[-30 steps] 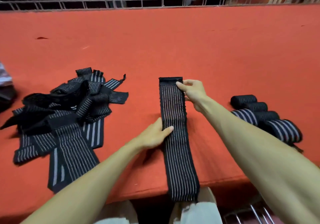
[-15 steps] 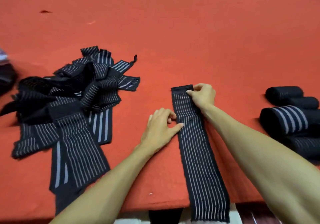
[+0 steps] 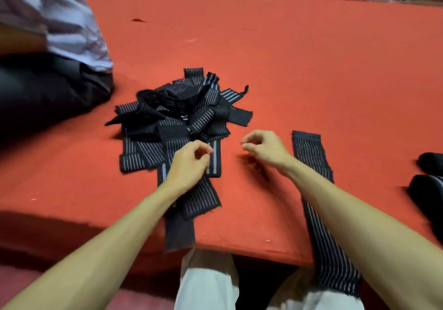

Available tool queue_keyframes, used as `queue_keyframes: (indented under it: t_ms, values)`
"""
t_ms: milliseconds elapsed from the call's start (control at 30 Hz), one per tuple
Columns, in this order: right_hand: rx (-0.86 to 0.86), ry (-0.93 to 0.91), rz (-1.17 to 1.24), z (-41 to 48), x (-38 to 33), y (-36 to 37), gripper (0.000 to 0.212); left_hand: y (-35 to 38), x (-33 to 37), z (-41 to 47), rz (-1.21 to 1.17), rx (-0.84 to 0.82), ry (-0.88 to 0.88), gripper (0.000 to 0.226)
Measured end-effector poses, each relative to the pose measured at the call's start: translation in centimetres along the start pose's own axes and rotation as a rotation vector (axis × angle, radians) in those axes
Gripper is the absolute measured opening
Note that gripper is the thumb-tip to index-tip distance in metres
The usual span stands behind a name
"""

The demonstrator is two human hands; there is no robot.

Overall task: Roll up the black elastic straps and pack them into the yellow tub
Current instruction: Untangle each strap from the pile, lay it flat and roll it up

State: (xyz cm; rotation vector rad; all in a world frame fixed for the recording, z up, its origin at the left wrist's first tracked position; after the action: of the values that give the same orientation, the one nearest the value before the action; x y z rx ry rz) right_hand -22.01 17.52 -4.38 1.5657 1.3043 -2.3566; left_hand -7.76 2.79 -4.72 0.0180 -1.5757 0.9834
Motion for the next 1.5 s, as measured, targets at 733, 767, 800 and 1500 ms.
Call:
queue_keyframes:
  t_ms: [733, 767, 800, 1500]
  values:
    - [-0.135, 0.253, 0.295, 0.5, -3.7, 4.4, 0.032, -0.6, -1.9, 0.7, -0.66, -0.135, -0.475, 0.026]
    - [-0.135, 0.24, 0.286, 0.3, -3.8, 3.6, 0.032, 0.0, -1.1, 0.7, -0.675, -0.162, -0.462, 0.024]
    - [-0.136, 0.218, 0.276, 0.0, -4.0, 2.7, 0.03, 0.5, 0.0, 0.2, -0.672, -0.192, -0.449, 0.02]
    - [-0.351, 0.208, -0.746, -2.6, 2.9, -4.2, 0.025, -0.1, 0.8, 0.9, 0.118, 0.005, -0.012, 0.008]
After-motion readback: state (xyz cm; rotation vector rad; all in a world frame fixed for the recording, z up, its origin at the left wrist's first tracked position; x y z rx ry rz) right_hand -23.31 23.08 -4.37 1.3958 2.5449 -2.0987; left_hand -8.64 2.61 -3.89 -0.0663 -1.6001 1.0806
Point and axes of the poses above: each hand's wrist, its own z-axis towards the middle knuckle, its own y-axis out of the palm, x = y × z, the point moved 7 cm from there along z, towards the middle knuckle, and after that the axes turned 8 degrees about -y, right-handed, at the moved point
